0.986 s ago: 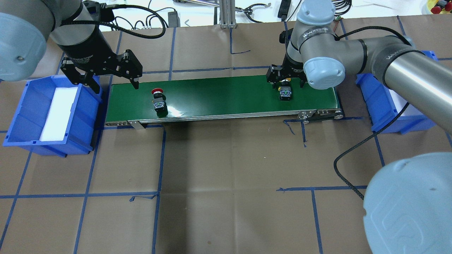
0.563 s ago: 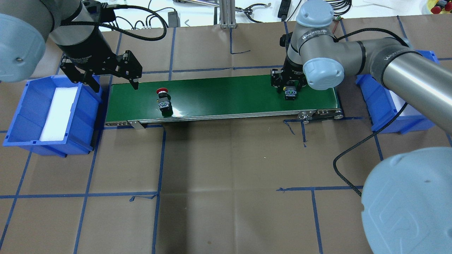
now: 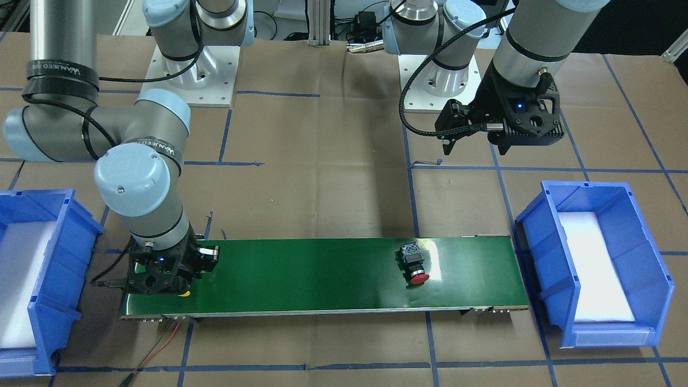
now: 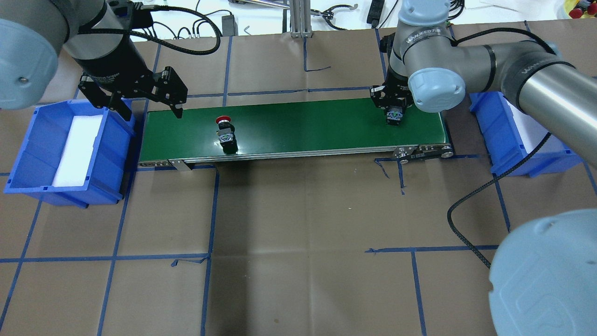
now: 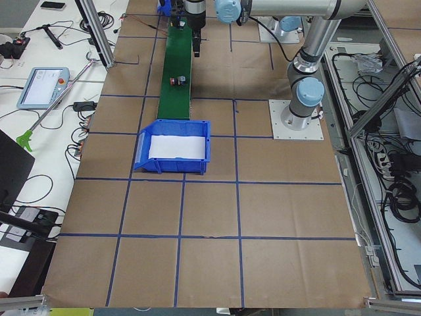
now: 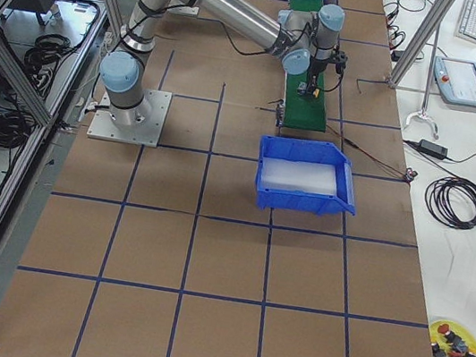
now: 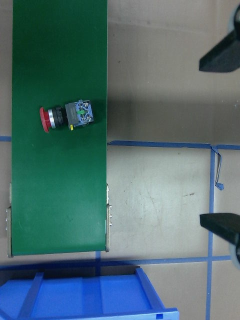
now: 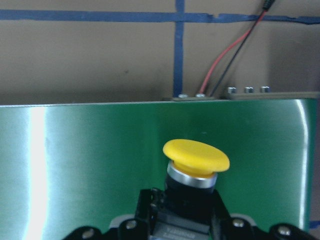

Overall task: Transport two buttons from left to right
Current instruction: 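Lift the yellow button and carry it to the far blue bin with the right gripper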

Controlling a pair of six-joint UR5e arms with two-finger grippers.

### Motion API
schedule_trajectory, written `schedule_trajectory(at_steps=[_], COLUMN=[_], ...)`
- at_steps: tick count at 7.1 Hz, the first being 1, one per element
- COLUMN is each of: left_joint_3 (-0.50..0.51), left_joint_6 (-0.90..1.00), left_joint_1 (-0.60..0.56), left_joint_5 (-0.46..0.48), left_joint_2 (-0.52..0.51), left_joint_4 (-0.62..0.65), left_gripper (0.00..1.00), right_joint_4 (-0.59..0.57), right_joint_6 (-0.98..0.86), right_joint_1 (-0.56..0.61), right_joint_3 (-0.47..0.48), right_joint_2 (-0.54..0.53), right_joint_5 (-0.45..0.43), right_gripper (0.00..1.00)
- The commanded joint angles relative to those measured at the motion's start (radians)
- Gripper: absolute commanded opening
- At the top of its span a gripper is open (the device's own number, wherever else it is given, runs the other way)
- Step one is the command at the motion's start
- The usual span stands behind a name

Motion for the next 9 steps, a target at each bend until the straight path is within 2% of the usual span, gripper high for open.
schedule_trajectory(at_steps=[1,2,3,4,6,7,8,9], left_joint_3=[0.0,0.0,-0.004,-0.004,-0.004,-0.004,-0.004,-0.004], left_joint_6=[0.021,0.021,0.021,0.021,0.021,0.019,0.019,0.019], left_joint_1=[0.0,0.0,0.002,0.002,0.0,0.0,0.0,0.0], left_joint_5=[-0.003,-0.005,-0.005,-0.006,-0.006,-0.008,-0.008,-0.008], left_joint_2=[0.001,0.001,0.004,0.004,0.006,0.007,0.007,0.006], left_joint_4=[0.0,0.0,0.0,0.0,0.0,0.0,0.0,0.0], left_gripper=[1.0,1.0,1.0,1.0,1.0,1.0,1.0,1.0], right_joint_4=[0.126,0.251,0.312,0.314,0.303,0.297,0.267,0.155], right_joint_6=[-0.134,-0.263,-0.413,-0.557,-0.799,-0.86,-0.902,-0.945], right_joint_1=[-0.105,-0.179,-0.269,-0.367,-0.486,-0.54,-0.577,-0.594], right_joint_3=[-0.069,-0.155,-0.217,-0.223,-0.219,-0.211,-0.153,-0.072], right_joint_2=[-0.108,-0.116,-0.107,-0.09,-0.038,-0.006,0.014,0.012], right_joint_5=[-0.026,-0.023,-0.014,0.051,0.081,0.096,0.174,0.187], right_gripper=[0.02,0.02,0.02,0.02,0.01,0.0,0.0,0.0])
